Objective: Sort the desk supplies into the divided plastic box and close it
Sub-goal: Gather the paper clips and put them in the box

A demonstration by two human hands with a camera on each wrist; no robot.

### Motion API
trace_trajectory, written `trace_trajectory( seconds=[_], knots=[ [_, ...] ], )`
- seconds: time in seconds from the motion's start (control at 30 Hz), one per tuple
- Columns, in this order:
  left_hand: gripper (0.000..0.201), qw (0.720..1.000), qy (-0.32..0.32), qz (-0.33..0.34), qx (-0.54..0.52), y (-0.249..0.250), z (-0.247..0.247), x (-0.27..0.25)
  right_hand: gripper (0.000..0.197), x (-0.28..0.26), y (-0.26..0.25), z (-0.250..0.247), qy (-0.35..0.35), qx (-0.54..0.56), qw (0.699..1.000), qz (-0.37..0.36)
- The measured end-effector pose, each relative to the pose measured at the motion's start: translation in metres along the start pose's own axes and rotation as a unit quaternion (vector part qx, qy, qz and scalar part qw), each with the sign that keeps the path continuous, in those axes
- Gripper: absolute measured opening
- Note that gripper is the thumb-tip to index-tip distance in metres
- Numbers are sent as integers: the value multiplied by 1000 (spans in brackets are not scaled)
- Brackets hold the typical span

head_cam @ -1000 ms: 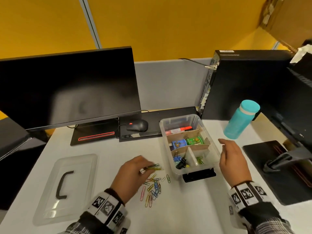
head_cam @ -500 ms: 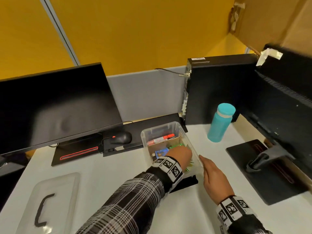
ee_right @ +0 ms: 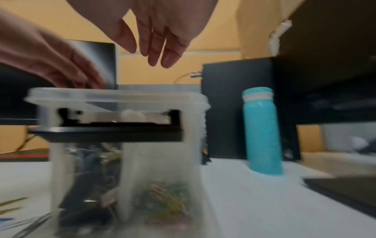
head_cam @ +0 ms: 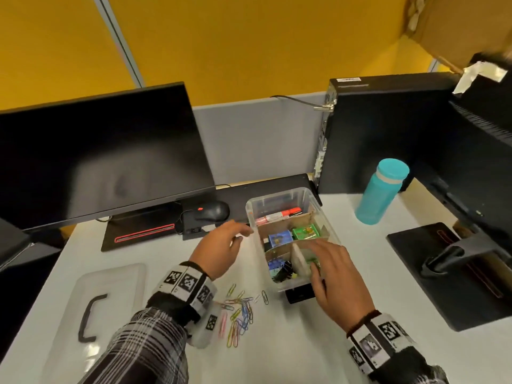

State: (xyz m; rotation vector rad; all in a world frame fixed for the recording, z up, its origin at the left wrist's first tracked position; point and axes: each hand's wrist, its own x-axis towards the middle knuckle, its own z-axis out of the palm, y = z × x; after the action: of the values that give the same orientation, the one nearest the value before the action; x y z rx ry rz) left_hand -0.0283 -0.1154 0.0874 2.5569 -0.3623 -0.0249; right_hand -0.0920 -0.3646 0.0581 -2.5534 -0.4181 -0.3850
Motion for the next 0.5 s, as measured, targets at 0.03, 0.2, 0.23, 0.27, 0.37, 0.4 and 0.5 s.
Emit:
trace_trajectory(
  seconds=[0.03,0.2,0.23,0.27,0.37,0.4,0.5],
  knots=[
    [26,999,-12,-34,21,-21,1,-14,36,2,-14,4,-15,-6,999,-35],
    [53,970,-172,-140,99,-95,22,-83,28,-1,-75,50,-147,5,978,-150],
    [63,963,-189,-164,100,-102,27,-94,29,-5,-80,64,-187,-6,971,-147],
    [70,957,-199,-187,97,-107,31,-103,32,-9,-83,78,-226,-17,966,-124],
    [81,947,-209,-234,74,-119,42,-123,60,-21,-77,110,-334,-46,941,14],
    [82,947,-206,-239,57,-122,46,-126,72,-24,-76,115,-357,-65,930,55],
    [73,957,-179,-228,-22,-124,55,-130,96,-31,-73,137,-377,-128,910,113]
  ],
)
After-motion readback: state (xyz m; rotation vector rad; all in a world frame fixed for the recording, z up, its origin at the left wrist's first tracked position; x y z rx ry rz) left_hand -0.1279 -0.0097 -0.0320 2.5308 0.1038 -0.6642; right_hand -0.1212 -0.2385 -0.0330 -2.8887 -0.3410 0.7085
